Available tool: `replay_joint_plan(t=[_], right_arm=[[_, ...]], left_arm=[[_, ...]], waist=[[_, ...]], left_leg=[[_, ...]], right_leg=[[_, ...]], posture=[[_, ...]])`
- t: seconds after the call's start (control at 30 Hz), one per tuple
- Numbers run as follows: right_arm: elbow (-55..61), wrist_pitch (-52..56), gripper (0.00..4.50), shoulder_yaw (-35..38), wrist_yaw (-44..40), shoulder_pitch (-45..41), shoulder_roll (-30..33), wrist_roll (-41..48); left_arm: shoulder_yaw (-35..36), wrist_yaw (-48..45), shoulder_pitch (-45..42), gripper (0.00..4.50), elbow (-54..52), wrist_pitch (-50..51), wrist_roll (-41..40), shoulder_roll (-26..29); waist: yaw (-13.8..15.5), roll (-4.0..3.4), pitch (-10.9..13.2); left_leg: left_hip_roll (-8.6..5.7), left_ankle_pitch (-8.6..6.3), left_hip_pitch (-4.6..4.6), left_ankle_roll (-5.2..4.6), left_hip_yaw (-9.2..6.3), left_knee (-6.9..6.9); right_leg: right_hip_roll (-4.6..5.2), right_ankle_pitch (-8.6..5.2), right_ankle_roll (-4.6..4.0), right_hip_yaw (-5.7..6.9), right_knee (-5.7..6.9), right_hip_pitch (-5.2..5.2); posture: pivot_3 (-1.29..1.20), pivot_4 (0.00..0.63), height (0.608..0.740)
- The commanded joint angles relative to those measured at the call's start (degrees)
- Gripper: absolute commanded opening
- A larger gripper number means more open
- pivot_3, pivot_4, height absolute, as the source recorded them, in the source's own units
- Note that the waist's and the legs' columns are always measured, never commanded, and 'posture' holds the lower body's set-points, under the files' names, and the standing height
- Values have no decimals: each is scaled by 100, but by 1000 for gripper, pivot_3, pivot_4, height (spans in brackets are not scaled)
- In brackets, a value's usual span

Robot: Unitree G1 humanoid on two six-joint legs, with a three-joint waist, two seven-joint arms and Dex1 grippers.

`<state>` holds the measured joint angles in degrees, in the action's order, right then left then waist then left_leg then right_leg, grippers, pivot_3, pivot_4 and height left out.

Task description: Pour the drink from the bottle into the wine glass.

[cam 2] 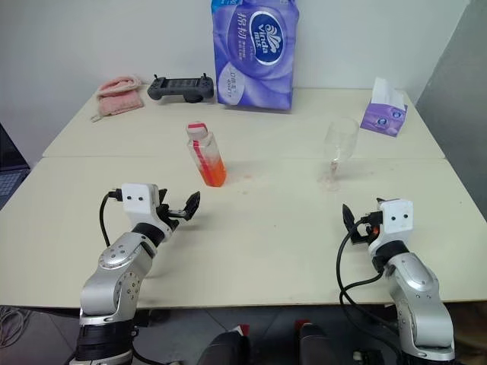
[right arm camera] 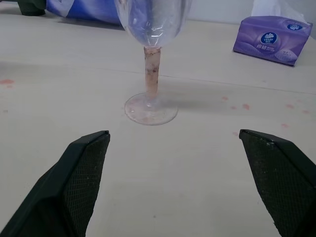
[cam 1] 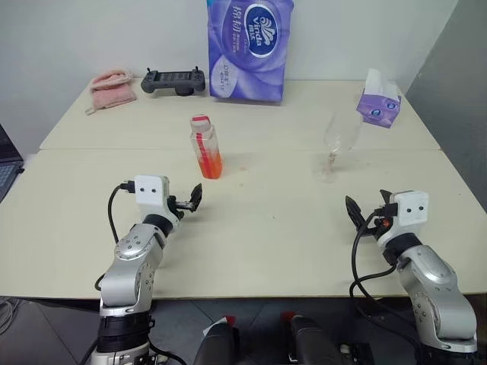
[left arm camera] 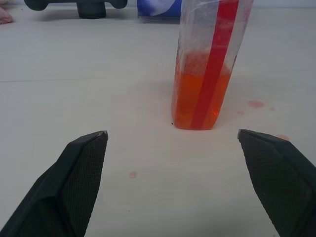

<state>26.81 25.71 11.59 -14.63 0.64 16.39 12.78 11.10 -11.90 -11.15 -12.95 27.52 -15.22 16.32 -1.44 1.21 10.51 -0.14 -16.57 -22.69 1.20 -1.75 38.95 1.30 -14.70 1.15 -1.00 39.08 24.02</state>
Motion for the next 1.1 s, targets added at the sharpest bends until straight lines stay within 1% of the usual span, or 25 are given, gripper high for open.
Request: replay_joint_plan(t=[0.03,0.17,0.6,0.7,0.8,0.97,1.03,1.1], right_arm=[[222,-177,4485,61,39,-80,15,39],[188,-189,4485,71,45,-106,20,39],[193,-170,4485,110,28,-100,52,63],[203,-103,4485,148,-96,-175,169,140],[238,271,4485,250,-574,-498,539,645],[318,1188,4485,437,-1695,-1434,1500,2088],[213,1448,4485,463,-1912,-1757,1773,2448],[157,1694,4485,453,-2065,-2025,1915,2837]], left_arm=[[50,6,10,4500,-231,-72,0,41],[124,-3,-10,4500,-196,-121,-120,-45],[102,-55,-24,4500,-148,-130,-91,-10],[89,-72,-70,4500,-120,-127,-98,-7],[50,-138,-175,4500,-19,-135,-101,11],[-7,-267,-357,4500,201,-211,-63,21],[-27,-309,-427,4500,285,-247,-42,18],[-72,-383,-471,4500,335,-302,-14,42]], waist=[[0,0,0],[1,0,0],[0,0,0],[0,0,0],[0,0,0],[-2,0,0],[-1,0,0],[1,1,0]], left_leg=[[0,0,0,0,0,0],[0,0,0,0,0,0],[0,0,0,0,0,0],[0,0,0,0,0,0],[-1,0,1,0,4,0],[0,0,5,-2,1,0],[-1,-1,5,-3,-2,0],[-1,-1,5,-3,-3,0]], right_leg=[[0,0,0,0,0,0],[0,0,0,0,0,0],[0,0,0,0,0,0],[0,0,0,0,0,0],[-1,0,0,3,1,0],[-3,0,0,8,-1,-4],[-3,0,0,10,-5,-8],[-3,0,0,9,-6,-10]], posture=[[0,150,740],[0,150,740],[0,150,740],[0,150,740],[0,150,740],[0,150,740],[0,150,740],[0,150,740]])
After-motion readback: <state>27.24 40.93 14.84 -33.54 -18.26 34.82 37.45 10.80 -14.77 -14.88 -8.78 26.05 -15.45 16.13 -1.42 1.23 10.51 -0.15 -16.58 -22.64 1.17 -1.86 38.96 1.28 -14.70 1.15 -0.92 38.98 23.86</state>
